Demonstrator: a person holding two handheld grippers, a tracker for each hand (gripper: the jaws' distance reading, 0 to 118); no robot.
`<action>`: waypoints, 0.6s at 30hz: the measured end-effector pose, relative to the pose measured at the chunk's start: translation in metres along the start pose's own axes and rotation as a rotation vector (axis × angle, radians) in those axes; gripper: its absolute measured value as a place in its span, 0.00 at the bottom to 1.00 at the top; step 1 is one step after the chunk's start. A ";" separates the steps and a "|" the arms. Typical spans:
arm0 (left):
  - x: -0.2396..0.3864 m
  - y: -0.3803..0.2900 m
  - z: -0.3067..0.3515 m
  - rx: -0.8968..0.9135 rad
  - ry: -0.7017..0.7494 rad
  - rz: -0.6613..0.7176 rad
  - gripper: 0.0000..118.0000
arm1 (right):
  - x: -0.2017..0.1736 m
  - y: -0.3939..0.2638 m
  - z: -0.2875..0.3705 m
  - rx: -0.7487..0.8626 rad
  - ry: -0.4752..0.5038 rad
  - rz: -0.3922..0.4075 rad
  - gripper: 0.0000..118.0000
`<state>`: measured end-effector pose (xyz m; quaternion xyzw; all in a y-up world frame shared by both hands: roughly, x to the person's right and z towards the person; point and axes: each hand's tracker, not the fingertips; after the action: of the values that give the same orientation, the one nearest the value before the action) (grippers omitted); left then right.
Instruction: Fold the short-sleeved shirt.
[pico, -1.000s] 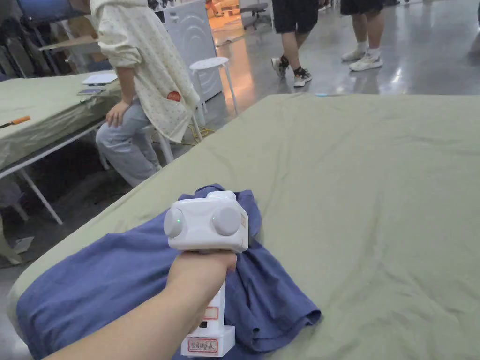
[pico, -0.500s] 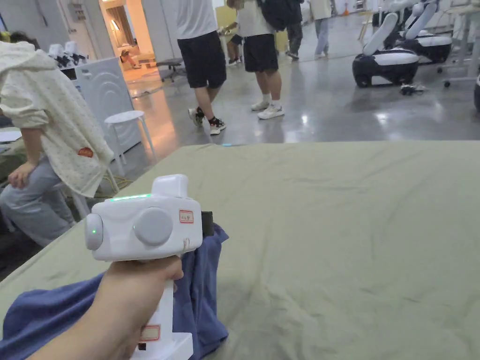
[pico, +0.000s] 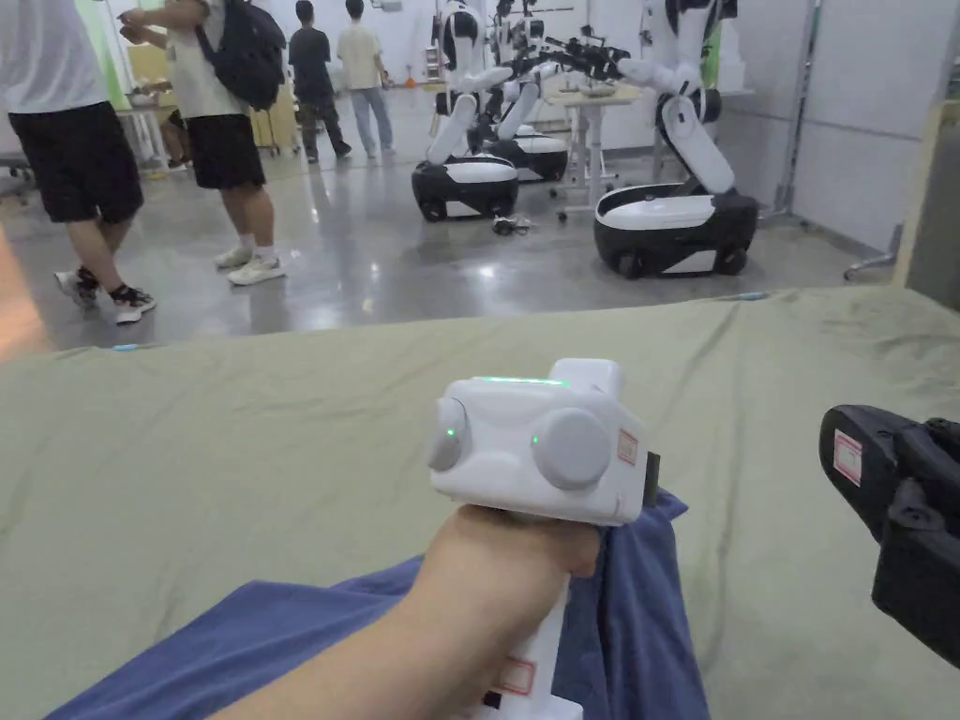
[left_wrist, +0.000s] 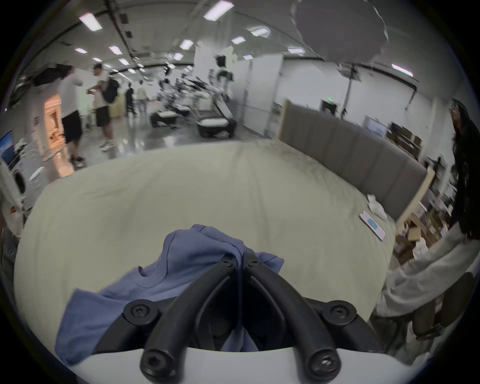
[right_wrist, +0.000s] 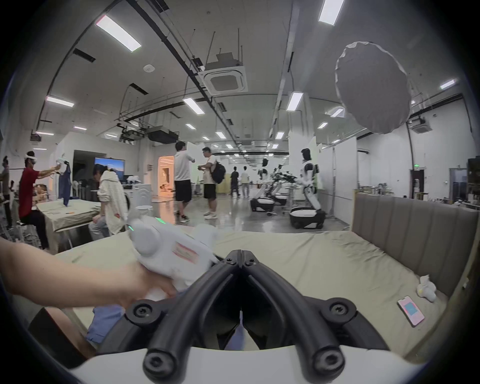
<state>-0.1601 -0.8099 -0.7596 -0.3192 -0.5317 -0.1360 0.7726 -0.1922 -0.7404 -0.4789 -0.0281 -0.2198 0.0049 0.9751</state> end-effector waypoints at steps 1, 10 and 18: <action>0.019 -0.006 -0.020 -0.033 -0.015 -0.012 0.00 | 0.007 -0.003 0.003 -0.007 -0.015 -0.009 0.01; 0.061 -0.073 -0.107 -0.158 -0.013 -0.020 0.02 | 0.047 -0.025 0.018 -0.084 -0.126 -0.025 0.01; -0.018 -0.079 0.002 0.097 -0.125 0.054 0.93 | 0.036 -0.029 0.003 -0.112 -0.095 -0.036 0.01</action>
<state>-0.2124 -0.8713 -0.7483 -0.3038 -0.5758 -0.0691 0.7559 -0.1612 -0.7684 -0.4587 -0.0783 -0.2664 -0.0236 0.9604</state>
